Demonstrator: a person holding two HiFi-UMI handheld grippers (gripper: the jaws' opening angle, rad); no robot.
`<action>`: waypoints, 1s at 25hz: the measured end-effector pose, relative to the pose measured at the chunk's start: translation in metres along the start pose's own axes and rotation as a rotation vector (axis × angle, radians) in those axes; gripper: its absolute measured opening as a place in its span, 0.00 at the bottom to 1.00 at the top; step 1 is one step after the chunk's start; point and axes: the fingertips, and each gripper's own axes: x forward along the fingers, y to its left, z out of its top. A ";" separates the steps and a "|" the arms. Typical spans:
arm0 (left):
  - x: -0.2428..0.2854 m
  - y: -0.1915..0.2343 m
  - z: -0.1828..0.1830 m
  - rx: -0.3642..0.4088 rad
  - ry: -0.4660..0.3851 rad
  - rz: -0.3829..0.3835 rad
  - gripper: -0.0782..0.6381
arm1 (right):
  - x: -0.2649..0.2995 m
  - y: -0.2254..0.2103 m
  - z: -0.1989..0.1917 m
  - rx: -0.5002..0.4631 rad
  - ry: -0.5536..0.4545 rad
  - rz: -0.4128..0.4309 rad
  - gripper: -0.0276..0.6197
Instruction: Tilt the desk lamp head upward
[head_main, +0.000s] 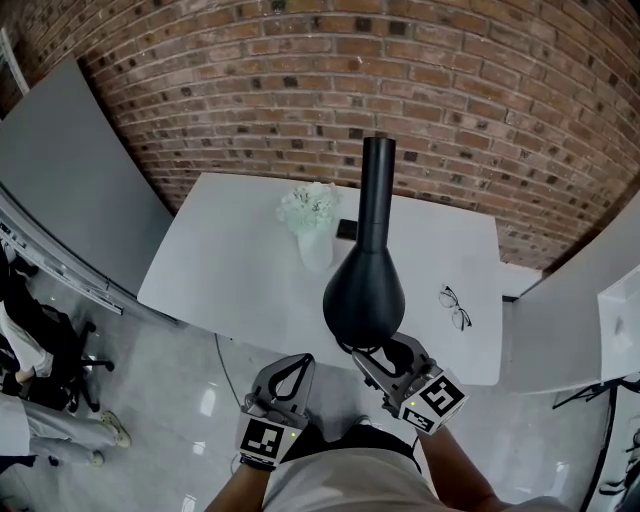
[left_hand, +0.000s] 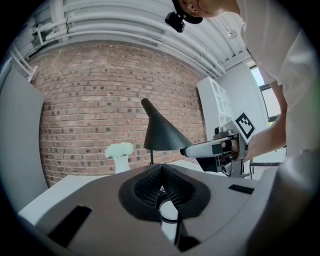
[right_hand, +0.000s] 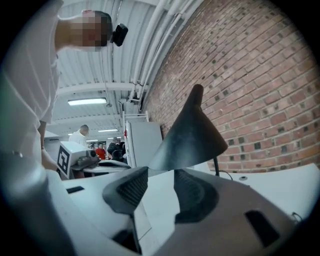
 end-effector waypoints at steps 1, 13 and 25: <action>0.001 0.000 -0.002 -0.003 0.002 0.000 0.12 | 0.001 0.000 0.000 -0.016 -0.009 0.014 0.28; 0.009 0.002 -0.009 0.012 0.019 -0.008 0.12 | 0.012 0.004 0.006 -0.079 -0.029 0.073 0.29; 0.001 0.002 -0.009 0.000 0.009 -0.005 0.12 | 0.009 0.016 0.016 -0.099 -0.039 0.064 0.29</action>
